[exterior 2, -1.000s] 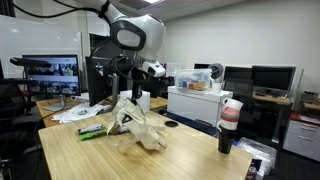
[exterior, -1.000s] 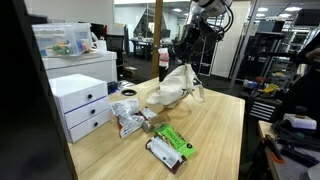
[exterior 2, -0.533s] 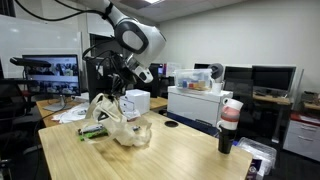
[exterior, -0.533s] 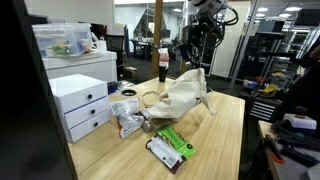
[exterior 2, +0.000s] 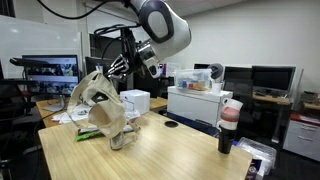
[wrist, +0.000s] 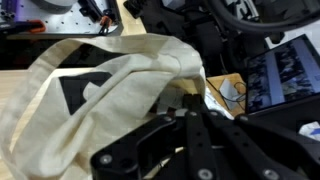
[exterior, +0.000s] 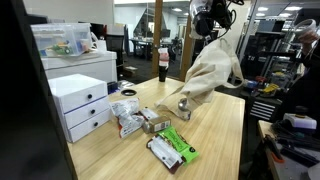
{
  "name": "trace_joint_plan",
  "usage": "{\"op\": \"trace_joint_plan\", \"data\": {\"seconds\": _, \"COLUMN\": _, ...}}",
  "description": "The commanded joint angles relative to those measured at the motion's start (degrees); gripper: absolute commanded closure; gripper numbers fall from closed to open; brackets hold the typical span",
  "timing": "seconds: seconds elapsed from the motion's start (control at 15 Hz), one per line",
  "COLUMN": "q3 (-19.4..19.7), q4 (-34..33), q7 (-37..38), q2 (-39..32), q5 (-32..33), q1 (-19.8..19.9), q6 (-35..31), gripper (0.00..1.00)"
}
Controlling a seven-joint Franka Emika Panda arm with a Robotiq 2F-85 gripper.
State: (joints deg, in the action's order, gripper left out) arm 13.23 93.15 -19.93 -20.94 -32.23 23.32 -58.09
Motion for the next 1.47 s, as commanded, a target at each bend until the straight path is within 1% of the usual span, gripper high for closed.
{"op": "trace_joint_plan", "data": {"seconds": 0.0, "q3": 1.83, "q4": -4.4, "q7": 3.94, "q2": -2.46, "q5": -9.57, "q1": 3.32, "q6": -0.9, "gripper": 1.0}}
{"op": "trace_joint_plan", "data": {"seconds": 0.2, "q3": 2.39, "q4": -1.84, "q7": 4.06, "q2": -0.93, "q5": -12.38, "q1": 1.63, "q6": -14.97, "gripper": 1.0}}
{"op": "trace_joint_plan", "data": {"seconds": 0.53, "q3": 1.28, "q4": 3.19, "q7": 5.44, "q2": 1.91, "q5": -15.07, "q1": -2.46, "q6": -38.38, "gripper": 1.0}}
{"op": "trace_joint_plan", "data": {"seconds": 0.67, "q3": 0.68, "q4": 6.06, "q7": 6.08, "q2": 3.42, "q5": -15.11, "q1": -4.31, "q6": -48.34, "gripper": 1.0}}
{"op": "trace_joint_plan", "data": {"seconds": 0.73, "q3": 0.82, "q4": 7.61, "q7": 6.0, "q2": 4.85, "q5": -14.43, "q1": -4.55, "q6": -51.92, "gripper": 1.0}}
{"op": "trace_joint_plan", "data": {"seconds": 0.87, "q3": 0.64, "q4": 11.63, "q7": 5.97, "q2": 6.85, "q5": -12.71, "q1": -6.51, "q6": -61.75, "gripper": 1.0}}
{"op": "trace_joint_plan", "data": {"seconds": 1.0, "q3": 0.34, "q4": 15.36, "q7": 6.47, "q2": 8.39, "q5": -9.16, "q1": -7.98, "q6": -67.59, "gripper": 1.0}}
{"op": "trace_joint_plan", "data": {"seconds": 1.2, "q3": -0.64, "q4": 20.62, "q7": 6.76, "q2": 11.21, "q5": -6.87, "q1": -9.11, "q6": -73.44, "gripper": 1.0}}
{"op": "trace_joint_plan", "data": {"seconds": 1.27, "q3": -1.3, "q4": 21.8, "q7": 7.28, "q2": 11.15, "q5": -6.16, "q1": -9.91, "q6": -75.59, "gripper": 1.0}}
{"op": "trace_joint_plan", "data": {"seconds": 1.4, "q3": -2.27, "q4": 23.37, "q7": 8.75, "q2": 11.08, "q5": -3.99, "q1": -10.91, "q6": -76.69, "gripper": 1.0}}
